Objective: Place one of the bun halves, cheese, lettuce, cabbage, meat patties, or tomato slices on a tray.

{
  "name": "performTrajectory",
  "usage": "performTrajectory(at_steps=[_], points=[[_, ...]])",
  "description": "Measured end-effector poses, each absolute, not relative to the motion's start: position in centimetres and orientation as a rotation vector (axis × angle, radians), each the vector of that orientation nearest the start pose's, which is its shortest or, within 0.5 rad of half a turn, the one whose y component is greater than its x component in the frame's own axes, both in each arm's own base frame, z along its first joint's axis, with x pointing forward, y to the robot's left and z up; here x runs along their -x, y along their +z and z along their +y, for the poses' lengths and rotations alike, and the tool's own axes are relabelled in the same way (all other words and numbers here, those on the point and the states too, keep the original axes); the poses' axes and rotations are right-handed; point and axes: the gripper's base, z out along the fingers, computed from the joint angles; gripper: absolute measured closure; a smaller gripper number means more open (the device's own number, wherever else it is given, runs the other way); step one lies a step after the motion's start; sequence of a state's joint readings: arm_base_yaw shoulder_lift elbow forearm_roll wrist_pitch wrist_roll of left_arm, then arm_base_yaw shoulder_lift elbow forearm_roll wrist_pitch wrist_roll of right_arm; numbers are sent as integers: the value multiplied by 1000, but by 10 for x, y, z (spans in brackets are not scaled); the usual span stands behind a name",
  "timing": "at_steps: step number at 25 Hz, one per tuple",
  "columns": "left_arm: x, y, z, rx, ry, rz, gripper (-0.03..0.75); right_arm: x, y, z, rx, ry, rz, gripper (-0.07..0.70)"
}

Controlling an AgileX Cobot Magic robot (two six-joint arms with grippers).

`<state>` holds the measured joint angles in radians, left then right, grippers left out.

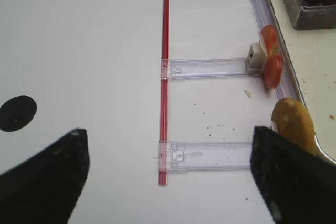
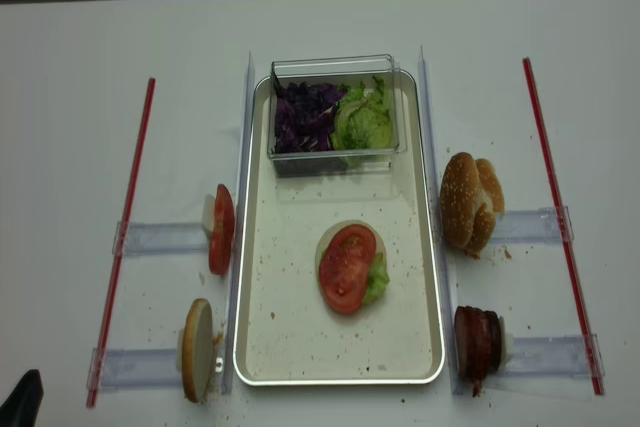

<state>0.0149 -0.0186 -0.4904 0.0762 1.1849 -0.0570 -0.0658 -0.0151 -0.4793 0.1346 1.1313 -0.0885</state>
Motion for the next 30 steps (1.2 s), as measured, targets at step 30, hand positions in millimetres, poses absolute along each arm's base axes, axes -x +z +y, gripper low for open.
performTrajectory(at_steps=[30], points=[[13, 265, 6, 88, 70, 2156, 159, 8, 266, 12, 32, 73, 2113, 595]])
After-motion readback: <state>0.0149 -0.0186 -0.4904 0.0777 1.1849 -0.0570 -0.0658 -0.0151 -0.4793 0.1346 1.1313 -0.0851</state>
